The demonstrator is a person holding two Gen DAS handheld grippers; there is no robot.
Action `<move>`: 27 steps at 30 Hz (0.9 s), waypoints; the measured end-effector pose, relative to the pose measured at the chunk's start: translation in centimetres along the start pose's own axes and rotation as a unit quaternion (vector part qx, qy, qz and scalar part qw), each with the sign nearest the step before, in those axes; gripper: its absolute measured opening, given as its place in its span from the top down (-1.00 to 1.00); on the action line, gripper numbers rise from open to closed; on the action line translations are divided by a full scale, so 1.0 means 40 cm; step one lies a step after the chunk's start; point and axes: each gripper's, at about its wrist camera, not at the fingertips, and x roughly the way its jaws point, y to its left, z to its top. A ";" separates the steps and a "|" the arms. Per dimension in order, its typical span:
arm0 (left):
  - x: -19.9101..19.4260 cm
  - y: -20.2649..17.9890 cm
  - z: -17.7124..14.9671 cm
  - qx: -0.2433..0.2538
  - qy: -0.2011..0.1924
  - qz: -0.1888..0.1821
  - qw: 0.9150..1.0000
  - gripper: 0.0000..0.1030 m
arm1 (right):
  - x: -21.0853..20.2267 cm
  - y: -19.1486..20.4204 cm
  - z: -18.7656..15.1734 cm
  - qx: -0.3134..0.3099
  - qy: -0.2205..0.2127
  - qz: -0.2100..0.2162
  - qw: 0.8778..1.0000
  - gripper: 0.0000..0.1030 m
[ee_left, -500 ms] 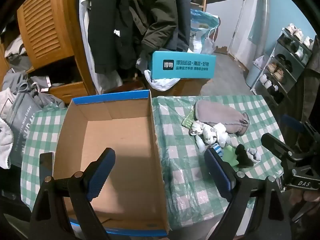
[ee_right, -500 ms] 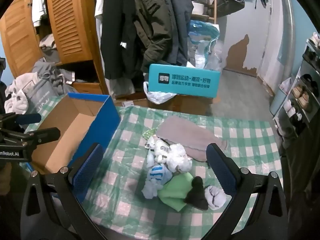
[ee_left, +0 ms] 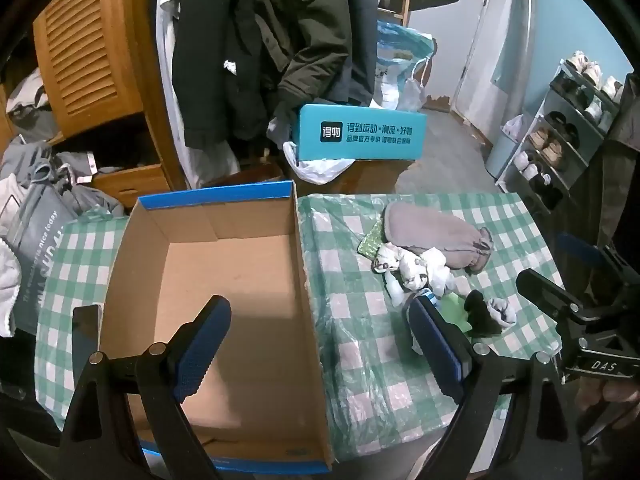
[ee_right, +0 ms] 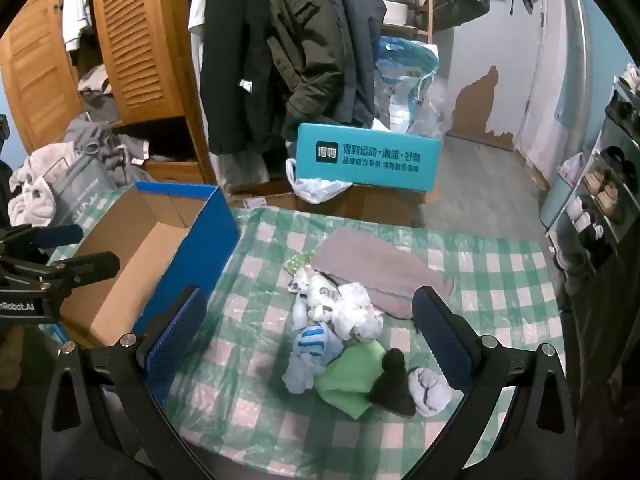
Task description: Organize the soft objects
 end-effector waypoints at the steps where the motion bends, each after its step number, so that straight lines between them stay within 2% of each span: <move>1: 0.000 -0.001 -0.003 0.001 -0.001 0.001 1.000 -0.78 | 0.001 -0.001 0.000 -0.001 0.000 0.001 1.000 -0.97; 27: 0.011 0.006 -0.031 0.002 0.002 0.004 1.000 -0.78 | 0.006 -0.005 0.004 -0.001 0.006 0.000 1.000 -0.97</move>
